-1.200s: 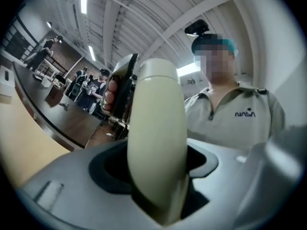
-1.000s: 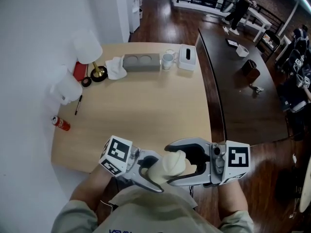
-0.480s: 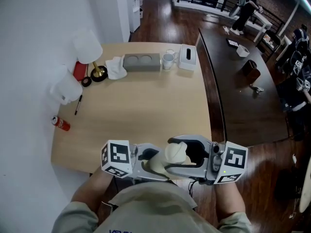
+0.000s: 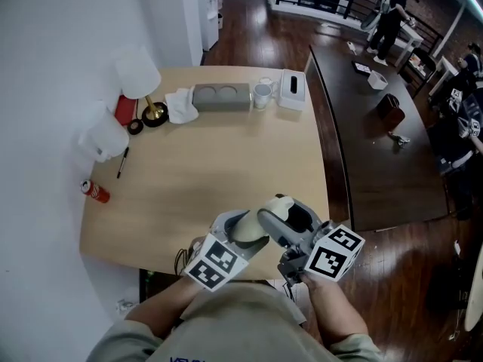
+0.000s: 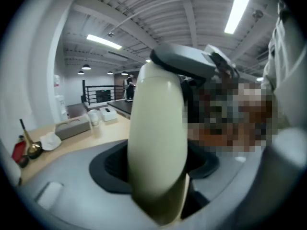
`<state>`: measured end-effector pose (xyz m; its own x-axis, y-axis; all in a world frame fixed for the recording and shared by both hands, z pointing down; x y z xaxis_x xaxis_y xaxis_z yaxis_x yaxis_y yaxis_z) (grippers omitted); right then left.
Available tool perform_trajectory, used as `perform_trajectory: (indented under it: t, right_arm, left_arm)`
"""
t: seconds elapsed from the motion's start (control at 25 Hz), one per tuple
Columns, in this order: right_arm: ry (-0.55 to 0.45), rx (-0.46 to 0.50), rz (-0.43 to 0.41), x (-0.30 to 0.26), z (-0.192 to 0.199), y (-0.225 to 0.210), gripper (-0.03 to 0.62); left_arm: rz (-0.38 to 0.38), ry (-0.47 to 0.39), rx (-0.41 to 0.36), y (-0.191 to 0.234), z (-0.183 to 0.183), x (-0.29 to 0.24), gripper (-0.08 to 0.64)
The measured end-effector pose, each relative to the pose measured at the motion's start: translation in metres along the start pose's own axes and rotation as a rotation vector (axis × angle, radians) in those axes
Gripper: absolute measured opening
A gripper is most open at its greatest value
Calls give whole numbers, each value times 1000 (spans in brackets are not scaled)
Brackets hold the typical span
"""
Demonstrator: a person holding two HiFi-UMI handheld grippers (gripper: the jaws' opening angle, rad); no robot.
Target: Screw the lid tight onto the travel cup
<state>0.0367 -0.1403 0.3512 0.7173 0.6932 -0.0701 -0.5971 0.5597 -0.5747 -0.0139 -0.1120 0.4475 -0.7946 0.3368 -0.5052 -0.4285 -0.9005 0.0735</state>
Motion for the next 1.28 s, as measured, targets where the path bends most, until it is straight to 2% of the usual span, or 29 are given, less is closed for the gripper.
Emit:
perform_trajectory:
  t: [0.08,0.16,0.24,0.36,0.48,0.6,0.68,0.76,0.88,0.96,1.12,1.2,1.28]
  right_arm:
    - [-15,-63,83,-3,9,-14,293]
    - [-36,-134,172,-3,18,-29,293]
    - [-59,-190,243,-3,26,-40,293]
    - [-79,-218,296,-2,32,-49,293]
    - [-79,-209,294,-3,33,-49,293]
    - [-63,-186,237,-4,31,-43,293]
    - [-54,-150,190,-3,27,-35,309]
    - [-47,-101,131,3,21,-24,330]
    - [-36,-41,11,19,14,-6,331]
    - [-20,1,-79,32,9,5,331]
    - [53,76,-302,48,-3,31,331]
    - [98,104,-409,51,-7,45,331]
    - [137,135,-488,50,-9,57,331]
  left_arm:
    - [-108,36,-26,8,14,-10,316]
    - [-208,81,-90,15,24,-20,316]
    - [-276,116,-143,20,32,-28,316]
    - [-278,125,-131,20,39,-35,316]
    - [-192,94,-57,15,40,-37,316]
    - [-82,35,15,8,34,-35,316]
    - [20,-18,72,4,24,-32,316]
    - [176,-64,163,-3,16,-28,316]
    - [463,-148,315,-17,5,-13,316]
    - [627,-212,376,-22,-3,3,316]
    - [921,-286,389,-32,-16,38,315]
    - [1025,-289,354,-39,-21,54,316]
    - [1095,-278,296,-47,-25,65,316]
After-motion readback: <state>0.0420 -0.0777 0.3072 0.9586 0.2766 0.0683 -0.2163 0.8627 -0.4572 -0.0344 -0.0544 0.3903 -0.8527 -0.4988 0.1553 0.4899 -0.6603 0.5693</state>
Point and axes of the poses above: the fingertips, and each gripper's own axes: x backward along the fingers, y to its left, z out of its underside, the point moved 3 cm from there along x, backward along the fingers
